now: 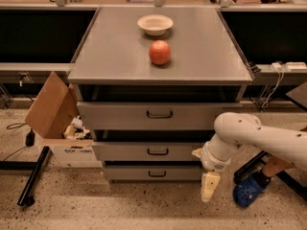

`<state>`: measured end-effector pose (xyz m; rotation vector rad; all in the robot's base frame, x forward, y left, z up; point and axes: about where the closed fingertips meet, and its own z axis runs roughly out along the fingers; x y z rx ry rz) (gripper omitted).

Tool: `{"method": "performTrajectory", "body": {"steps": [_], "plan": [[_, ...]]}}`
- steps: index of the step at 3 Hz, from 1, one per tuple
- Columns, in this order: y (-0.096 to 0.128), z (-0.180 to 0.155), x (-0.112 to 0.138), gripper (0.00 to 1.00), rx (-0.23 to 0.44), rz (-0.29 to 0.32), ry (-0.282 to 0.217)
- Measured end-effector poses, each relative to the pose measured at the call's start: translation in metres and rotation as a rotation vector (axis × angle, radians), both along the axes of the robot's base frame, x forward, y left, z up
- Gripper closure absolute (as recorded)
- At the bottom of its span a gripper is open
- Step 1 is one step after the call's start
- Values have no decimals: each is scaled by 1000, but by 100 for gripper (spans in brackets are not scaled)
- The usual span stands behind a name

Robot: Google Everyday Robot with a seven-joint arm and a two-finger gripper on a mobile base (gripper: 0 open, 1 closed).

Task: Open middle drawer

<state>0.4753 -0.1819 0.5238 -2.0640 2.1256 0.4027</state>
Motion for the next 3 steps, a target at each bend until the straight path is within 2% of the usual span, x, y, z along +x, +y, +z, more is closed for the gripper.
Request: {"method": "performTrajectory", "body": {"steps": [1,2,3], "plan": [[0,0,0,0,0,0,0],[0,-7,14,0,-14,29,-61],[-2,-19,47,0,-52,89,-168]]}}
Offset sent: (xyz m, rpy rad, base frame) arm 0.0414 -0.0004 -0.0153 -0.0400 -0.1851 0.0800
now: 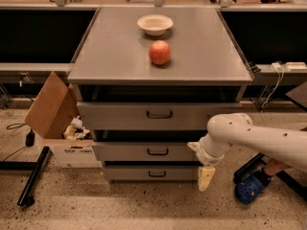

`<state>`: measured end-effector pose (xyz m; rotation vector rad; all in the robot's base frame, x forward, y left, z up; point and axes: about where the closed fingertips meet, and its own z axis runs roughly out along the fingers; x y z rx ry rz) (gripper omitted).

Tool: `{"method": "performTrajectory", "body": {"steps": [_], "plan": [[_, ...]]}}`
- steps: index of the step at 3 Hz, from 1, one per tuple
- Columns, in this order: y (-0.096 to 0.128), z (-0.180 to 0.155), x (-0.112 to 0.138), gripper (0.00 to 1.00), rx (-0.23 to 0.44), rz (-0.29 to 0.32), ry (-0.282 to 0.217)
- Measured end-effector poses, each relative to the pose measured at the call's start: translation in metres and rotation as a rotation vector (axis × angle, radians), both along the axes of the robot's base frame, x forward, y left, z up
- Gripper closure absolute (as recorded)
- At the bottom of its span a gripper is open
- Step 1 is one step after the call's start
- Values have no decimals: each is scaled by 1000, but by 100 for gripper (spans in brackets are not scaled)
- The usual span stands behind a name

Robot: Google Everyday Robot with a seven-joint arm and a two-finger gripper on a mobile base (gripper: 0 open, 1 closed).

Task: Open middle drawer

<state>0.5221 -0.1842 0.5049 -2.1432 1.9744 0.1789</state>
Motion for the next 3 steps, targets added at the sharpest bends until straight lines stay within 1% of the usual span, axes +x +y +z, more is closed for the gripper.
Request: {"method": "performTrajectory", "body": {"steps": [1,2,3], "plan": [[-1,-12,29,0,1,44,-47],[-1,-24,67,0,46,31,-69],[4,-37,97,0,89,-6,-82]]}}
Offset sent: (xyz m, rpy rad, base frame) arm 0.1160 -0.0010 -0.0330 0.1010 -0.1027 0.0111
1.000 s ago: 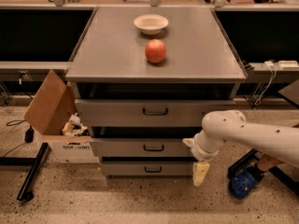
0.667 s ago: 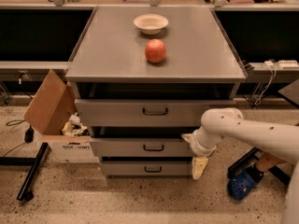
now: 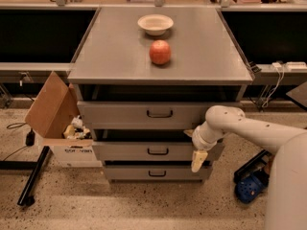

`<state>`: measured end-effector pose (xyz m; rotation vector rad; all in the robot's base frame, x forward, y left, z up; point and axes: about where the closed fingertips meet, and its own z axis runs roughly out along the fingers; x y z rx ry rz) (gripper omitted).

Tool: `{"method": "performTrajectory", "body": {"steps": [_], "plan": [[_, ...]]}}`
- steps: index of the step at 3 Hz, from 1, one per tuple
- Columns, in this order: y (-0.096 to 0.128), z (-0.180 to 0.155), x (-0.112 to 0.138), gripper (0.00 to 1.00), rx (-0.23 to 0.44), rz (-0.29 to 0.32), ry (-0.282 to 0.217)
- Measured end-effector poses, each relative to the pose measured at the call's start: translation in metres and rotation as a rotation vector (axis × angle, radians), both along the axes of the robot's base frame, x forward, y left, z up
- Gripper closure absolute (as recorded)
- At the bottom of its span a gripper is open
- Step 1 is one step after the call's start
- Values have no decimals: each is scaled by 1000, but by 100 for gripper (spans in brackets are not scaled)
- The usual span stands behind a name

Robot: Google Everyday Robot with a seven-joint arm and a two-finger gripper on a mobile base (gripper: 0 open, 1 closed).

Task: Open middle drawer

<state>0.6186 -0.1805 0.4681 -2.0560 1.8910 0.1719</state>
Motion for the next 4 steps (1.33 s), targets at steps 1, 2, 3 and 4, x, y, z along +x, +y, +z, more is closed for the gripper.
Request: {"method": "performTrajectory", "body": {"steps": [1,2,3,4], "plan": [[3,-17,16,0,28,-53,-2],[3,-19,15,0,34,-58,-1],[9,-48,18,0,94,-102,23],[13,-72,22,0,128,-127,59]]}}
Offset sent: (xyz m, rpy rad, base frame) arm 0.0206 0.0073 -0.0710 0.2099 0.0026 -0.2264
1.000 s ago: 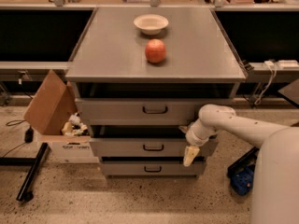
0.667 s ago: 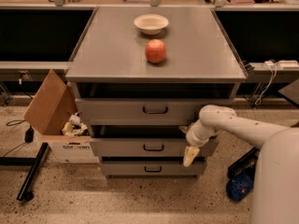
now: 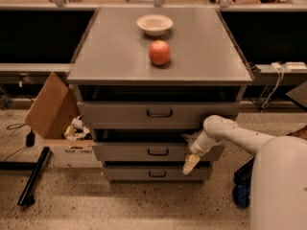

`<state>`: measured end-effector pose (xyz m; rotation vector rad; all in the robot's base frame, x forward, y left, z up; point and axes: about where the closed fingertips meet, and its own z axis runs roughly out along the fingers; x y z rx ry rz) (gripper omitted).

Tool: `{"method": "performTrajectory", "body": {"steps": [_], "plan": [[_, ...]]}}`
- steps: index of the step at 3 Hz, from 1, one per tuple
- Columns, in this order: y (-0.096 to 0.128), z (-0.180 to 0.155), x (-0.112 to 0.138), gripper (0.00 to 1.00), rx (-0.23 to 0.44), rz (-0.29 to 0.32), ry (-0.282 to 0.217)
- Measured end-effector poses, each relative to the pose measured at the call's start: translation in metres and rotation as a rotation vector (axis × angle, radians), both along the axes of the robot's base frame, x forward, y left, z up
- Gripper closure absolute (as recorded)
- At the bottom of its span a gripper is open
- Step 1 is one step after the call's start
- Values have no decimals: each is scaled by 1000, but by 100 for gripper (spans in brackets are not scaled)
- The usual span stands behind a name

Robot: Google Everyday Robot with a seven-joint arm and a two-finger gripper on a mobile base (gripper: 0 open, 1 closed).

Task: Open middle drawer

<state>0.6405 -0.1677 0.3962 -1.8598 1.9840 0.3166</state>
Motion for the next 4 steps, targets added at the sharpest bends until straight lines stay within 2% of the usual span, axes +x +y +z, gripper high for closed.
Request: {"method": "performTrajectory", "body": {"steps": [1,2,3,4], "plan": [[0,1,0,19,0,0,0],[2,15,-5,42,6,-18,-40],[8,31,-19,66,22,-10,-79],[12,42,-27,89,35,11,-92]]}}
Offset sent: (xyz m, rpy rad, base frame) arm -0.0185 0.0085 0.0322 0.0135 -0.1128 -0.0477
